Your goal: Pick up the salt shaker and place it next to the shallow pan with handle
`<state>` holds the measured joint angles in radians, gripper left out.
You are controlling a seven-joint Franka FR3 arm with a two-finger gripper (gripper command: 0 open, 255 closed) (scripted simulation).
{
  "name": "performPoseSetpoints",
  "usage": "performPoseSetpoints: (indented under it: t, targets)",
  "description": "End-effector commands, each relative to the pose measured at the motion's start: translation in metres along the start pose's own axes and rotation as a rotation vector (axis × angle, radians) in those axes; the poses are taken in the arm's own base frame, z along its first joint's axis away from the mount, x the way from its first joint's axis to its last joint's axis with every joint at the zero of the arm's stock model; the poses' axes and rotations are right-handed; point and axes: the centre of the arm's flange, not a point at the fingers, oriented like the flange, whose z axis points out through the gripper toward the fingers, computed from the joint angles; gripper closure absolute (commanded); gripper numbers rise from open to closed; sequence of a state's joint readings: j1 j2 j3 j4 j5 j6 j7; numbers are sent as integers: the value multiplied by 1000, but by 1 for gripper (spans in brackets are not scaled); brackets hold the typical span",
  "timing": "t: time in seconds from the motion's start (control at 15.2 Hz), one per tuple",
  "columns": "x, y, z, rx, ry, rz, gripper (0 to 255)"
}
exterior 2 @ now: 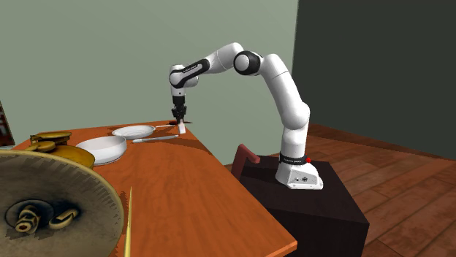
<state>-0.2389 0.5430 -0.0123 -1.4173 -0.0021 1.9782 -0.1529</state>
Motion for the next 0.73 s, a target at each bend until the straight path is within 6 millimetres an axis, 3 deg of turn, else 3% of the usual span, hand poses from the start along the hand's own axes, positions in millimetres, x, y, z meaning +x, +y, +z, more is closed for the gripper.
performPoseSetpoints:
  t: [0.0,0.4,0.46,0.66]
  targets:
    - [0,0,3,0,1,0,255]
    - [0,0,3,0,1,0,255]
    - [0,0,3,0,1,0,0]
    - [0,0,3,0,1,0,0]
